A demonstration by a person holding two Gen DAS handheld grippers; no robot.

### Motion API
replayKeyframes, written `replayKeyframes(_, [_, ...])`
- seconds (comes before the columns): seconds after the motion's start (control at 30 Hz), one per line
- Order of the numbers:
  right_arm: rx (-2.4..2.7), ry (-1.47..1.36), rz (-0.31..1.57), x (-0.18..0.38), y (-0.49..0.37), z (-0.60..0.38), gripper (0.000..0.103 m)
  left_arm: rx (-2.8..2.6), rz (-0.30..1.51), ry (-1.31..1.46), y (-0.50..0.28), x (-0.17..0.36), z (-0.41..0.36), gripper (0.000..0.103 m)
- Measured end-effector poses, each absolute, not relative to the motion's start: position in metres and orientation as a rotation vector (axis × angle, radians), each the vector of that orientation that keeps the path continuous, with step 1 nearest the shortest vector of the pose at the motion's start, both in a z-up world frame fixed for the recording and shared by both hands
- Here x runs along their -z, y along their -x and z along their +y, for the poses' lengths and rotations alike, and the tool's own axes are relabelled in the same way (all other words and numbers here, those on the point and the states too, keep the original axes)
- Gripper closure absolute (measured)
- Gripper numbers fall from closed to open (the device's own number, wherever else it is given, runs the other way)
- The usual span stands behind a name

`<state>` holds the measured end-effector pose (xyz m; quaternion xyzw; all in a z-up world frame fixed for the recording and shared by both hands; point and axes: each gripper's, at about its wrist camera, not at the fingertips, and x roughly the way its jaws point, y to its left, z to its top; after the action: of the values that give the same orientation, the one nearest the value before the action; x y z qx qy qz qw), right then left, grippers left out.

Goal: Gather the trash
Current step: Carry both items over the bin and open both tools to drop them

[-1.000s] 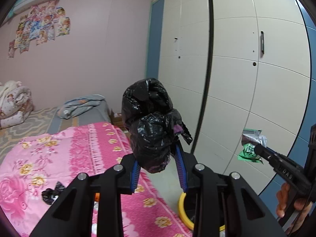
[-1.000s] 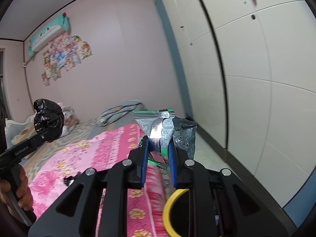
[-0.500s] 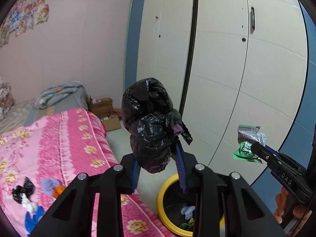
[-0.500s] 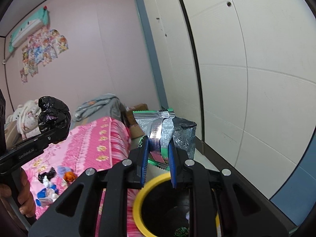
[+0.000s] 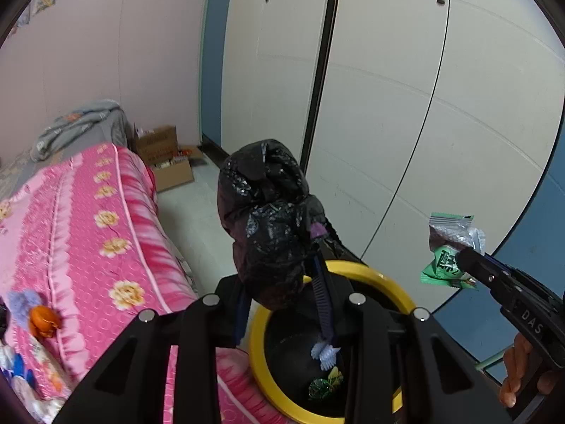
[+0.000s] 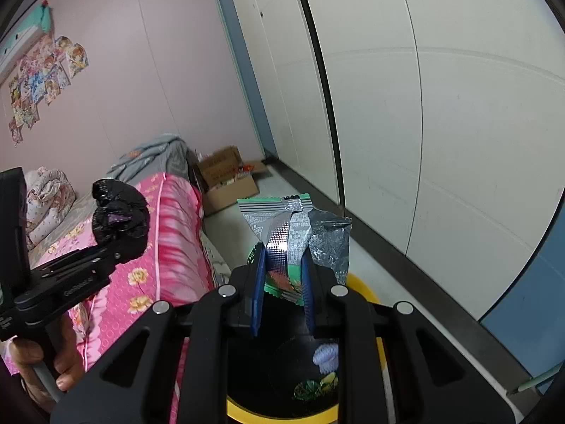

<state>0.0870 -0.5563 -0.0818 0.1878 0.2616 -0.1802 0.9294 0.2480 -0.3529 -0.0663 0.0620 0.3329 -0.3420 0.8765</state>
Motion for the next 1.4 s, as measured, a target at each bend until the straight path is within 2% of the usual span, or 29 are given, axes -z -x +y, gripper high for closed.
replayKeyframes(0.4, [0.392, -0.441, 0.653, 0.148, -0.107, -0.581, 0.085, 0.736, 0.830, -0.164, -0.266, 0.127, -0.386, 0.072])
replayKeyframes(0.6, [0.397, -0.453, 0.663, 0.153, -0.092, -0.585, 0.084, 0.740, 0.848, -0.163, -0.269, 0.135, -0.394, 0.072])
replayKeyframes(0.83, [0.420, -0.451, 0.664, 0.151, -0.082, -0.586, 0.075, 0.744, 0.852, -0.157, -0.271, 0.136, -0.395, 0.059])
replayKeyframes(0.93, [0.425, -0.454, 0.664, 0.150, -0.080, -0.585, 0.066, 0.743, 0.852, -0.159, -0.269, 0.135, -0.396, 0.051])
replayKeyframes(1.07, [0.436, -0.457, 0.657, 0.147, -0.074, -0.584, 0.063, 0.743, 0.849, -0.143, -0.264, 0.130, -0.393, 0.039])
replayKeyframes(1.13, [0.440, -0.455, 0.650, 0.143, -0.070, -0.583, 0.060, 0.740, 0.840, -0.136, -0.263, 0.125, -0.389, 0.038])
replayKeyframes(1.4, [0.421, -0.441, 0.609, 0.119, -0.063, -0.573, 0.060, 0.698, 0.779, -0.090, -0.258, 0.093, -0.355, 0.038])
